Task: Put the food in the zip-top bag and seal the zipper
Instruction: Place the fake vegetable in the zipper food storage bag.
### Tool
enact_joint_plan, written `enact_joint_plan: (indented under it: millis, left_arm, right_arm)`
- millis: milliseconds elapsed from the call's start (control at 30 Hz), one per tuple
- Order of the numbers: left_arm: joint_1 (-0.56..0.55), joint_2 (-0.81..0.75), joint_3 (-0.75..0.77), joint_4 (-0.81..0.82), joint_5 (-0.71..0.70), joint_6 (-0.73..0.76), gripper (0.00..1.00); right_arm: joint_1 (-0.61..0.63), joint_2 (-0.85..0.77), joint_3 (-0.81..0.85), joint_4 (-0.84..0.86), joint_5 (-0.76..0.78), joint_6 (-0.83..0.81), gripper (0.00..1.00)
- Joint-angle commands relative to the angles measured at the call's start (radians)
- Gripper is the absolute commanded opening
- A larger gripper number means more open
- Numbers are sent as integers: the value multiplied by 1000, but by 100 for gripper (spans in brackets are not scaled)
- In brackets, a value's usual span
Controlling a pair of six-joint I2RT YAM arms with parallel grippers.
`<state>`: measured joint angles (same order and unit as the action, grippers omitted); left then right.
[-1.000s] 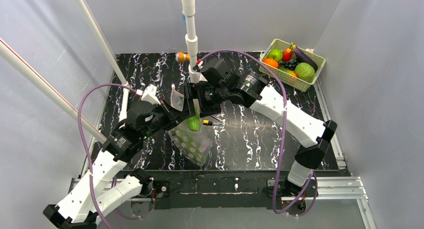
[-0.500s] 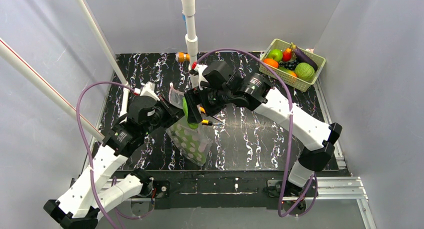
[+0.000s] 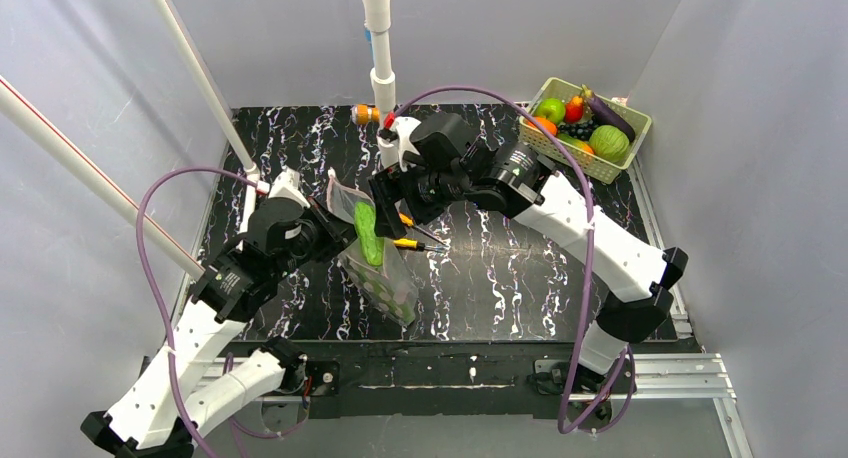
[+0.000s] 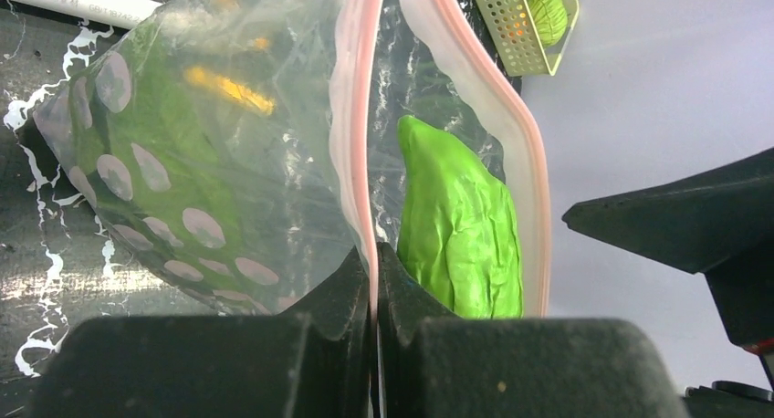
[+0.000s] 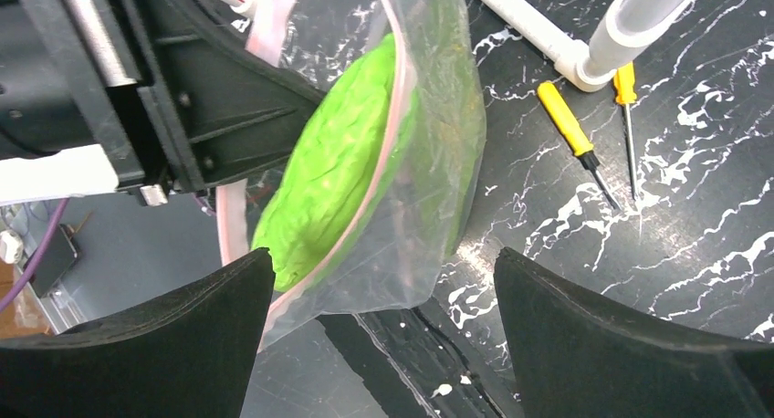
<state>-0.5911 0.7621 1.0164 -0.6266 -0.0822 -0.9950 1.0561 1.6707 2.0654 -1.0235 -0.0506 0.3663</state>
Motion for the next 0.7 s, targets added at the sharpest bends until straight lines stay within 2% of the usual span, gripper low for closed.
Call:
enact_joint_plan:
  millis: [0,100,267,533,667]
  left_arm:
    - [0,-25,0,17,-28,-3,0]
    - [1,-33,-24,21,-21,-9,0]
    - [0,-42,-37,28,-12,-8,0]
    - [0,-9,-14,36,30,-2,0]
    - [0,-9,-17,35,28,-4,0]
  right_arm:
    - [1,-51,-14,-4,84,8,96]
    - [-3,-75,-68,27,110,67,94]
    - [-2,-108,-150,128,129,178,80]
    - [16,-97,-165,187,86,195,78]
    - [27,-119,-182,215,128,215,77]
